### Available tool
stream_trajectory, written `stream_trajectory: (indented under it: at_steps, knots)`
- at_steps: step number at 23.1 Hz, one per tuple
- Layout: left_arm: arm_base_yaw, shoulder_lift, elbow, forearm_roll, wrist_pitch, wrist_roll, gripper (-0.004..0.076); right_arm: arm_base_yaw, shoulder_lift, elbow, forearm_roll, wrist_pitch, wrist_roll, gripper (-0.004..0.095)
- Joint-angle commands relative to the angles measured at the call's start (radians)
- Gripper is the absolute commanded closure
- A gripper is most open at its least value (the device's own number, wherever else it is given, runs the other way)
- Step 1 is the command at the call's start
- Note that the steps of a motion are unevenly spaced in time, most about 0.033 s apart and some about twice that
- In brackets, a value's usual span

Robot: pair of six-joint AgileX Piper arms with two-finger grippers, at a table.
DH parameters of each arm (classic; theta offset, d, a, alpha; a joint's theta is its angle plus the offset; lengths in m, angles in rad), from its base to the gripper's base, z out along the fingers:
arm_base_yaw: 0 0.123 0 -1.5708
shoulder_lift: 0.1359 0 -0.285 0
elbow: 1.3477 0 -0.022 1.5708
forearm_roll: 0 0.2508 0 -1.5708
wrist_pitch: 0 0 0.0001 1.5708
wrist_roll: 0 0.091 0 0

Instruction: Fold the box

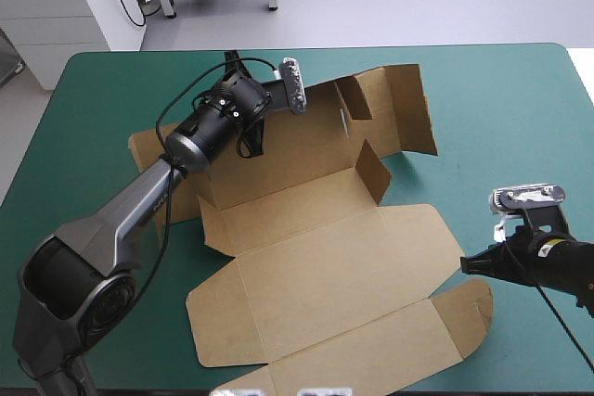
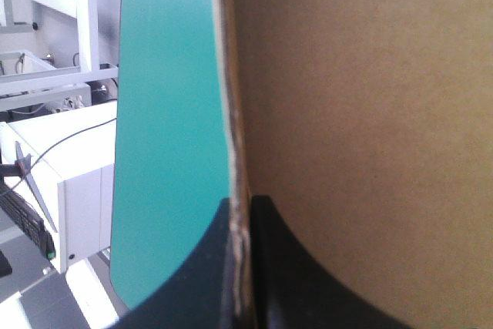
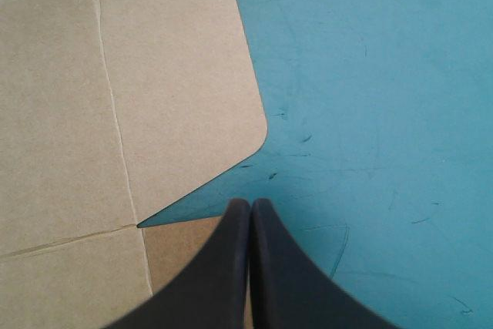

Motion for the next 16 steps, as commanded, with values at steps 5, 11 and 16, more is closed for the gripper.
stream_trajectory:
  at_steps: [5,11,16]
  knots:
    - [-0.079,-0.049,-0.009,0.011,-0.086,-0.032,0.0731,-0.007,-0.008,-0.027,0.011,-0.027,-0.014,0.0927]
    - [-0.204,-0.119,0.216,0.308,-0.209,-0.258,0.0731,-0.007,-0.008,-0.027,0.011,-0.027,-0.014,0.0927]
    - [-0.313,-0.245,0.445,0.642,-0.259,-0.547,0.0731,-0.007,-0.008,-0.027,0.011,-0.053,-0.014,0.0927]
